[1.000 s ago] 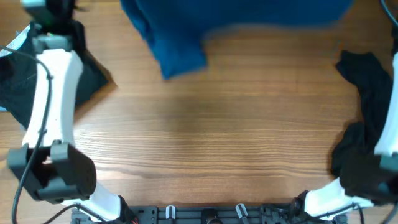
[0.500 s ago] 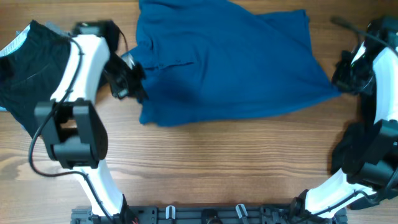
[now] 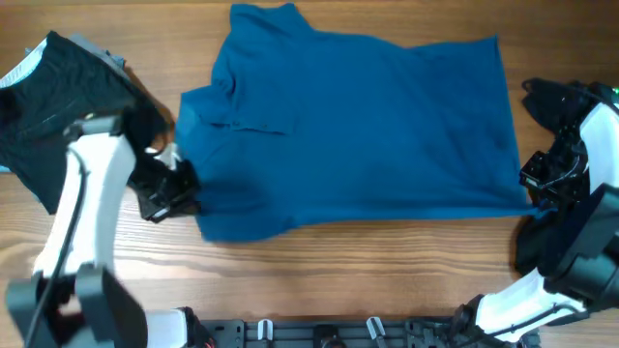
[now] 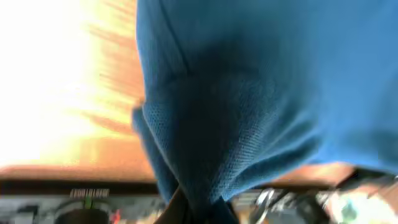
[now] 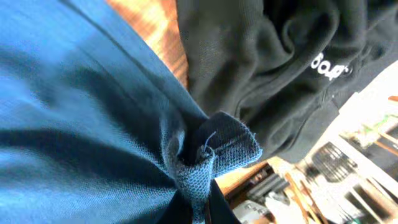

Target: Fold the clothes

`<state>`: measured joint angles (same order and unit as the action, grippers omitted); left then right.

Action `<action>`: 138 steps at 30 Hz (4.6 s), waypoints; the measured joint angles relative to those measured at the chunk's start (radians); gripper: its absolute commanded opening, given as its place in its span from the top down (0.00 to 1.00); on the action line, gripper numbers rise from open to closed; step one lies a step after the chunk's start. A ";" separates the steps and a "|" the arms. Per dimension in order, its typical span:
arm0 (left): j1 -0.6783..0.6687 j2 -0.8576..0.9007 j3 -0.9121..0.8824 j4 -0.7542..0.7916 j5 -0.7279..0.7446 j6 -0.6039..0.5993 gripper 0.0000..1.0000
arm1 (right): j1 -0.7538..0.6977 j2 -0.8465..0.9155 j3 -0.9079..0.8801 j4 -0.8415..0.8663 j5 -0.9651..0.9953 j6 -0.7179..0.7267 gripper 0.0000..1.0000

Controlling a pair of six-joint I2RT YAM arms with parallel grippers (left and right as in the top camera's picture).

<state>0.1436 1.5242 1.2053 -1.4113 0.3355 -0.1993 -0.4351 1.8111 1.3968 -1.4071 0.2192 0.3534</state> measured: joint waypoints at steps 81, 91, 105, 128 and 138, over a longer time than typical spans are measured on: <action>-0.471 0.376 -0.005 0.750 -0.468 -0.249 0.10 | 0.048 0.048 -0.138 0.525 -0.307 -0.140 0.56; -0.471 0.376 -0.006 0.757 -0.468 -0.249 0.08 | 0.048 0.083 -0.073 0.616 -0.281 -0.143 0.56; -0.471 0.376 -0.006 0.758 -0.468 -0.249 0.08 | 0.045 0.120 -0.069 0.885 -0.544 -0.120 0.56; -0.471 0.376 -0.006 0.753 -0.468 -0.249 0.09 | 0.101 0.120 -0.149 1.037 -0.418 -0.072 0.70; -0.471 0.376 -0.006 0.735 -0.468 -0.249 0.08 | 0.005 0.095 -0.149 0.976 -0.519 -0.075 0.70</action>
<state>-0.3271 1.8999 1.1992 -0.6765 -0.1322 -0.4484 -0.4301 1.9060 1.2480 -0.4309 -0.3000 0.2783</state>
